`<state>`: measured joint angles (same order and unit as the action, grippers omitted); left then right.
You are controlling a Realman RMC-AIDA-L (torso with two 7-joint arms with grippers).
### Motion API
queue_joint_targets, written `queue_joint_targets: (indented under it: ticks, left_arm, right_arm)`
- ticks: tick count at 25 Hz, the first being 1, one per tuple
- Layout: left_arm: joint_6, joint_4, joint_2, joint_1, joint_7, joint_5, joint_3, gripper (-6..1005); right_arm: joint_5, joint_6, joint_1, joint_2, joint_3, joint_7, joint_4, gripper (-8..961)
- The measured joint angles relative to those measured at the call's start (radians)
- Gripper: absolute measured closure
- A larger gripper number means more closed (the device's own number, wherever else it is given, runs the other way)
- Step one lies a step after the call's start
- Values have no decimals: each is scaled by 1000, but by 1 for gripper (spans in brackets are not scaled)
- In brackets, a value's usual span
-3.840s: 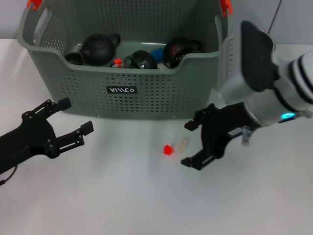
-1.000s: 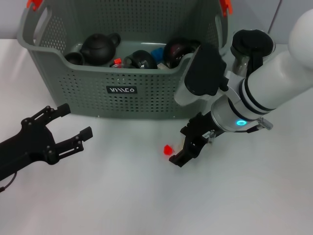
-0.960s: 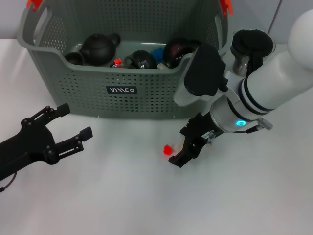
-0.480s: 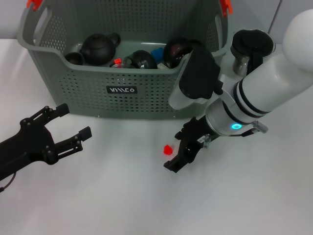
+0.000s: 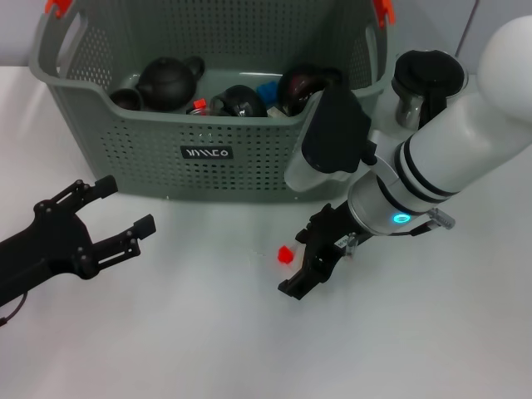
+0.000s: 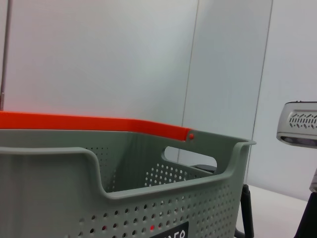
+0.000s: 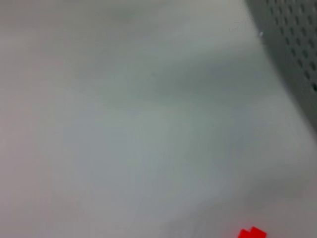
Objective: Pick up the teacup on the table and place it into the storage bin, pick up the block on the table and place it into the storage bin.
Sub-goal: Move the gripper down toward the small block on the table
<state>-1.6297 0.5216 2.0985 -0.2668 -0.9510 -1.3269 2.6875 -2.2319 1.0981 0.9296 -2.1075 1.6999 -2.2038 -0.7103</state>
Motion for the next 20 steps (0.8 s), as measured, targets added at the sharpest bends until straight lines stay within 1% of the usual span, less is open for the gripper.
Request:
queue_joint_targets:
  ticks: [9, 15, 20]
  left_arm:
    - [-1, 0, 0, -3, 0, 0, 0, 114]
    - [-1, 0, 0, -2, 0, 0, 0, 114]
    - [-1, 0, 0, -2, 0, 0, 0, 114]
  right_arm:
    - [-4, -8, 1, 3, -6, -25, 7, 13]
    - [-6, -11, 3, 3, -2, -25, 10, 159]
    - [-8, -15, 3, 3, -1, -25, 13, 407]
